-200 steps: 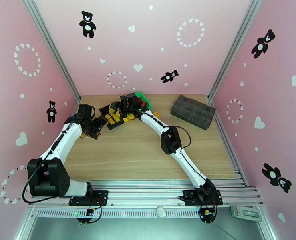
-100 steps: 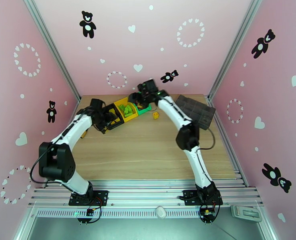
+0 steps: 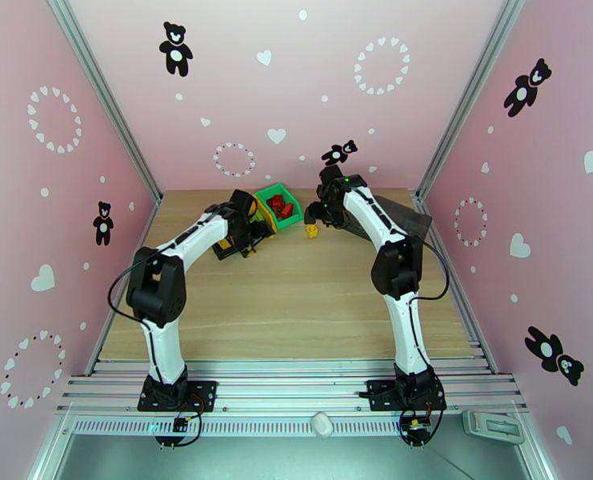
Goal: Sort the legos into containers by color
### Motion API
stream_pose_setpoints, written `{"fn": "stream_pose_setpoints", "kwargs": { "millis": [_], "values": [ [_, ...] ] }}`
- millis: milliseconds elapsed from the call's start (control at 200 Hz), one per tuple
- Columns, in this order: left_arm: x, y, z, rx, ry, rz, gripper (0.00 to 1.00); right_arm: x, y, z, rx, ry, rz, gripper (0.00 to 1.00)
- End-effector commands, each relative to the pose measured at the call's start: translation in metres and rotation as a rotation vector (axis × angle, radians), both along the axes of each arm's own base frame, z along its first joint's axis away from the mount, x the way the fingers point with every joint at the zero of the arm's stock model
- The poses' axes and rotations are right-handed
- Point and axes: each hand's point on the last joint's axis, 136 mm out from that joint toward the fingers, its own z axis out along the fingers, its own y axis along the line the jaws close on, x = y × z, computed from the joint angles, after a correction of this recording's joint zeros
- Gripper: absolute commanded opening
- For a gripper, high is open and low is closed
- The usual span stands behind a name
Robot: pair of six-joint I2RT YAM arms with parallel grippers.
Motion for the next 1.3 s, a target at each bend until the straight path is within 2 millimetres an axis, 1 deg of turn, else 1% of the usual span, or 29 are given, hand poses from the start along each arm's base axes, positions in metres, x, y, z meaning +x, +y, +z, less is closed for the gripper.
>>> {"fn": "stream_pose_setpoints", "kwargs": {
  "millis": [0,70,200,415,475,591,671,756,976,1121,1291],
  "values": [
    [0.006,-0.006,0.002,-0.015,0.008,-0.003,0.77,-0.01,-0.003,-0.03,-0.056,0.075,0.035,0.67],
    [0.007,-0.005,0.002,-0.005,0.011,-0.005,0.77,-0.01,0.0,-0.038,-0.052,0.088,0.045,0.64],
    [0.008,-0.003,0.0,0.013,0.018,-0.008,0.77,-0.008,0.004,-0.051,-0.053,0.1,0.055,0.62],
    [0.007,-0.002,-0.002,0.027,0.035,-0.013,0.77,-0.001,0.01,-0.07,-0.066,0.111,0.065,0.64],
    [0.007,0.0,-0.001,0.038,0.031,-0.012,0.76,0.0,0.011,-0.077,-0.073,0.117,0.068,0.65],
    [0.008,0.004,0.002,0.059,0.024,-0.008,0.76,0.006,0.012,-0.084,-0.087,0.108,0.058,0.65],
    [0.008,0.007,0.005,0.066,0.02,-0.008,0.76,0.013,0.012,-0.088,-0.093,0.094,0.045,0.62],
    [0.009,0.008,0.006,0.072,0.02,-0.011,0.76,0.021,0.011,-0.091,-0.104,0.075,0.031,0.59],
    [0.008,0.014,0.007,0.089,0.023,-0.016,0.76,0.035,0.008,-0.099,-0.116,0.047,0.005,0.58],
    [0.01,0.019,0.008,0.092,0.023,-0.014,0.76,0.043,0.009,-0.097,-0.089,0.026,-0.005,0.57],
    [0.012,0.019,0.009,0.092,0.024,-0.02,0.76,0.048,0.013,-0.09,-0.065,0.004,-0.009,0.53]
  ]
}}
